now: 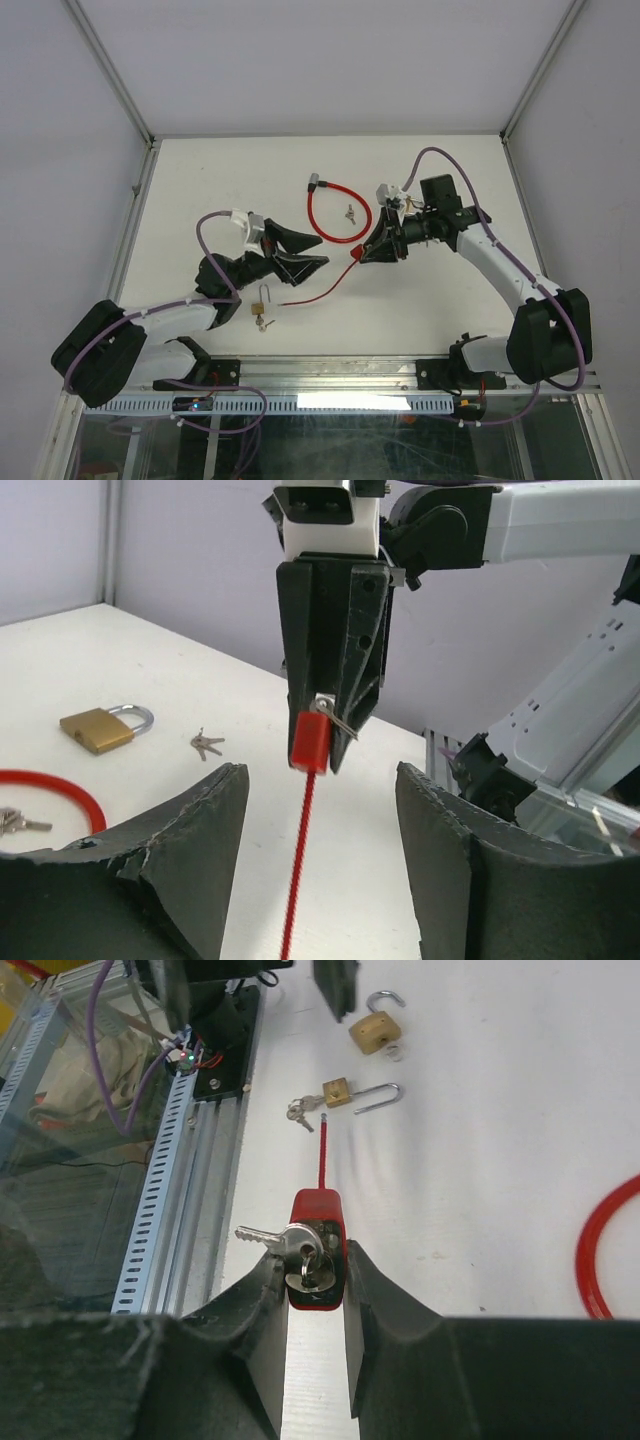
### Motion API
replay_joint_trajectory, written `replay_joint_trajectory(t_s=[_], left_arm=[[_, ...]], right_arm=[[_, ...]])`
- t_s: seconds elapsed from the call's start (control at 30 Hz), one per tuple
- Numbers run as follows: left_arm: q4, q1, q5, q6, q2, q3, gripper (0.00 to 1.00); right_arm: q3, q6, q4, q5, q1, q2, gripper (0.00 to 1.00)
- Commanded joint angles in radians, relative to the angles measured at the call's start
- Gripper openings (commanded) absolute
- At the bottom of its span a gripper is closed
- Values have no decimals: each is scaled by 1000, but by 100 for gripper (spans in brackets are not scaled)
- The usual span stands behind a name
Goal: Lock with the key
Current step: Pick up the lock from the center of the board.
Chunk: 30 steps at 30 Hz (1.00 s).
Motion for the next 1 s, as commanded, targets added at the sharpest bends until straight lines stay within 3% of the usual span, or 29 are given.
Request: replay_joint_trajectory(t_s=[0.0,0.07,0.27,0.47,0.7,0.97], left_arm=[[-156,16,-176,-90,-128,-44,62],[-220,17,-212,-133,-176,-63,64],[-195,16,-329,-302,-242,-130,76],[-150,16,-431,-475,-208,-171,98],[70,18,-497,-584,-92,-255,99],[133,17,-561,-655,-39,-278,98]], right_arm=[[84,78,9,7,-71,5,0],[87,117,30,18,-106,-6,0],[71,241,148,95,-184,-66,0],[84,315,181,84,-257,-102,0],[125,388,214,76,-273,-96,0],[125,551,324,94,-274,-98,0]])
